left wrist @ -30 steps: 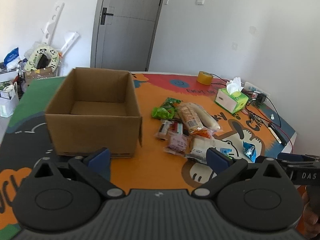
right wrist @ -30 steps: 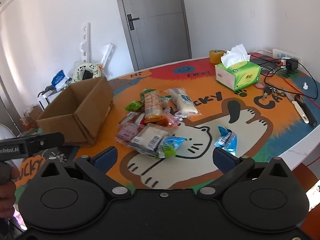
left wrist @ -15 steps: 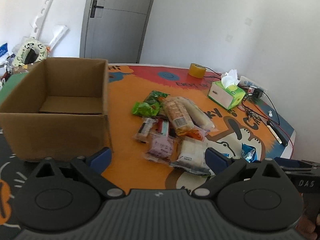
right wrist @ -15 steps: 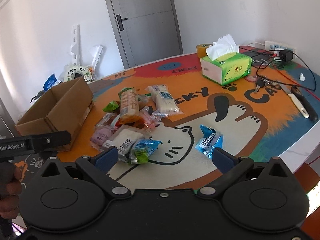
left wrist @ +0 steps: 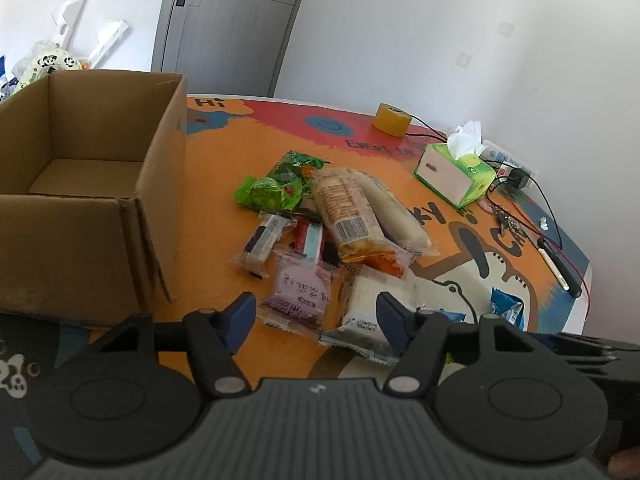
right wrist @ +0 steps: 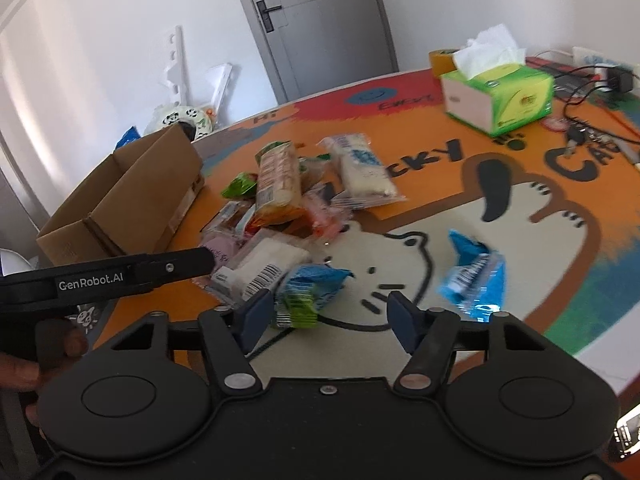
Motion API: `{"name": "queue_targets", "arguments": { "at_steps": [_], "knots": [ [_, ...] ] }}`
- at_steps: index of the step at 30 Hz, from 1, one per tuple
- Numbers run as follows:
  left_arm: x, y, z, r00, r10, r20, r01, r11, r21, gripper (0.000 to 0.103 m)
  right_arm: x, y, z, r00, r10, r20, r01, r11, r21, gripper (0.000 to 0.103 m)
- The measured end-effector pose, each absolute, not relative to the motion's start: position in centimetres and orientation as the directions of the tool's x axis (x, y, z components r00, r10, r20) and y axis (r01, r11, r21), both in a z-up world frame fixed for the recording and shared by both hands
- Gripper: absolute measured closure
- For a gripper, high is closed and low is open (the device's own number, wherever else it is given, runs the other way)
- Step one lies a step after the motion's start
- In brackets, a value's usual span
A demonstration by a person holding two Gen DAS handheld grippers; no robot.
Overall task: Organize snacks
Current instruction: 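Grasp the white wafer pack with the left gripper while the right grasps a blue-green candy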
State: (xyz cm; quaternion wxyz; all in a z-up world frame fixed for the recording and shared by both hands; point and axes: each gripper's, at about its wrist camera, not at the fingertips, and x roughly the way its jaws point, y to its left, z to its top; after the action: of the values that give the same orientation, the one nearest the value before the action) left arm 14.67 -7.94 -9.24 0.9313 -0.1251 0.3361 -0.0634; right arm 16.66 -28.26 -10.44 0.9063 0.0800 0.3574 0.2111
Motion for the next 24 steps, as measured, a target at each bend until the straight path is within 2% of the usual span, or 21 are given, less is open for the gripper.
{"name": "queue_targets", "arguments": {
  "at_steps": [3, 5, 6, 7, 19, 21, 23, 24],
  "knots": [
    [14.7, -8.0, -9.2, 0.765, -0.217, -0.606, 0.047, 0.958, -0.283, 0.038, 17.4, -27.7, -11.0, 0.64, 0.46, -0.615, -0.333, 0.888, 0.317, 0.05],
    [14.8, -8.1, -9.3, 0.762, -0.226, -0.607, 0.057, 0.957, -0.286, 0.038, 18.0, -27.3, -11.5, 0.625, 0.473, -0.622, -0.337, 0.881, 0.331, 0.076],
    [14.9, -8.3, -9.3, 0.76, -0.23, -0.607, 0.061, 0.956, -0.287, 0.038, 18.3, -27.3, -11.8, 0.615, 0.482, -0.624, -0.338, 0.876, 0.343, 0.082],
    [15.1, -8.6, -9.4, 0.758, -0.235, -0.608, 0.066, 0.956, -0.287, 0.038, 18.4, -27.4, -12.0, 0.615, 0.483, -0.623, -0.334, 0.876, 0.348, 0.084],
    [17.1, -13.0, -10.5, 0.729, -0.271, -0.629, 0.154, 0.96, -0.234, 0.039, 17.9, -30.2, -11.7, 0.633, 0.45, -0.63, -0.29, 0.892, 0.347, 0.087],
    [17.2, -13.3, -11.1, 0.718, -0.263, -0.644, 0.156, 0.963, -0.22, 0.045, 17.9, -30.1, -11.7, 0.629, 0.445, -0.637, -0.288, 0.895, 0.341, 0.083],
    [17.1, -13.6, -11.6, 0.723, -0.249, -0.645, 0.164, 0.968, -0.189, 0.049, 18.0, -30.0, -11.8, 0.633, 0.433, -0.642, -0.272, 0.901, 0.339, 0.071],
    [17.0, -13.6, -11.5, 0.722, -0.243, -0.647, 0.167, 0.97, -0.178, 0.051, 18.0, -30.1, -11.8, 0.634, 0.439, -0.636, -0.275, 0.898, 0.345, 0.069]
  ]
}}
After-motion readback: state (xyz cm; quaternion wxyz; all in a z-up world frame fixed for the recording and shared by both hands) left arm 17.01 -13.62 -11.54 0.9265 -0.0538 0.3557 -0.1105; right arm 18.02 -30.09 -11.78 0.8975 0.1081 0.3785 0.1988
